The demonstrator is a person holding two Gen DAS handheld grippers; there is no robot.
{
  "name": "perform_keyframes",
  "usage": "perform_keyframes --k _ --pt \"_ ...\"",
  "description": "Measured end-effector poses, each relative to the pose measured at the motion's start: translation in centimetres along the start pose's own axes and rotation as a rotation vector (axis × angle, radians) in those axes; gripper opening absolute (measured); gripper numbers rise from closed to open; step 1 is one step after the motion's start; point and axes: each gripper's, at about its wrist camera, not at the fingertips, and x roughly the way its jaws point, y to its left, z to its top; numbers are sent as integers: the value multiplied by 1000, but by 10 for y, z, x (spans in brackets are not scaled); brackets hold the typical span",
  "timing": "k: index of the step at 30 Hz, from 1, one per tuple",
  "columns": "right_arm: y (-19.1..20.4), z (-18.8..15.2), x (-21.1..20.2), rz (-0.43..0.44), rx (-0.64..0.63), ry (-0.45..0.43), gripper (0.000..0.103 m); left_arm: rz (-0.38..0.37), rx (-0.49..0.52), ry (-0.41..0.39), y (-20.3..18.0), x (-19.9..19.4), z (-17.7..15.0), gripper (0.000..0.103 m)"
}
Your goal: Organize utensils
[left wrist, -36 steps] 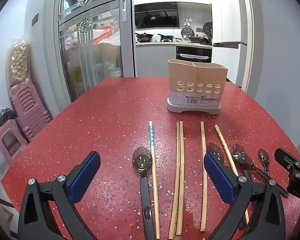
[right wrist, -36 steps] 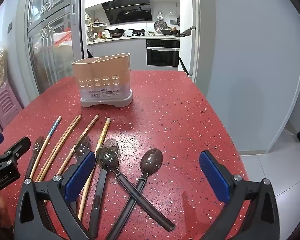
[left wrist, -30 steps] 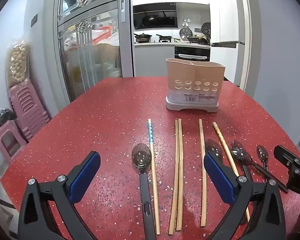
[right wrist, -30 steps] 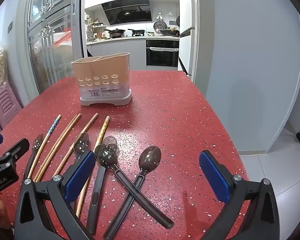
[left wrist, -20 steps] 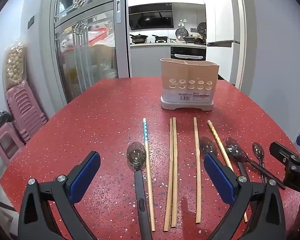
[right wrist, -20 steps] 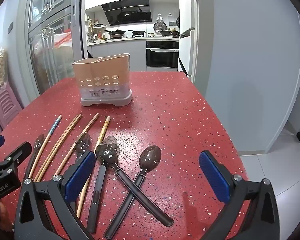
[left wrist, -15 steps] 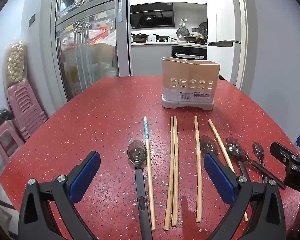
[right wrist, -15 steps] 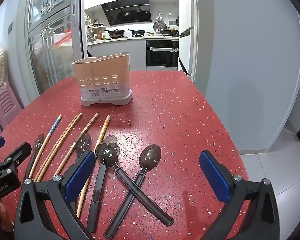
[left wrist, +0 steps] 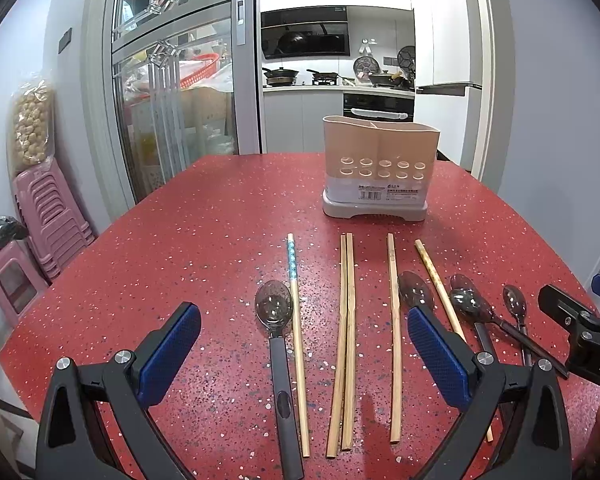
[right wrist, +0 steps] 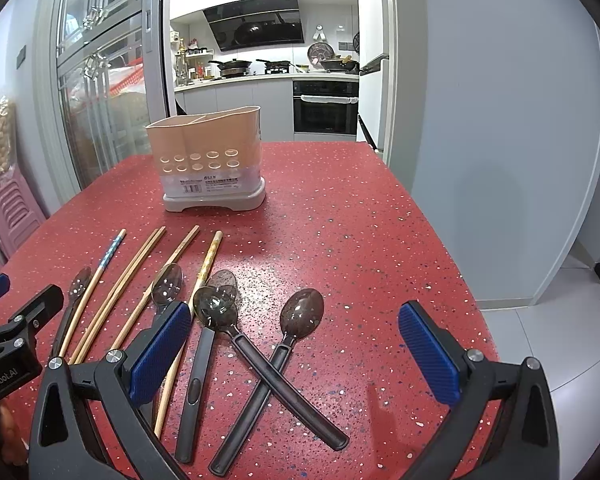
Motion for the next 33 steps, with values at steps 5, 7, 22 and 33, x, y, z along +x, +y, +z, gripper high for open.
perform_keyframes --k 5,7,22,33 --pt "0 0 0 -1 -1 1 103 -2 2 -4 0 -1 -1 103" --pt "0 0 0 1 -1 0 103 -4 3 -5 0 -1 -1 103" --pt "1 -1 0 2 -1 -1 103 -3 -1 -5 0 -4 -1 103" --pt "1 -1 0 3 -1 0 103 -4 -1 -4 0 -3 -1 103"
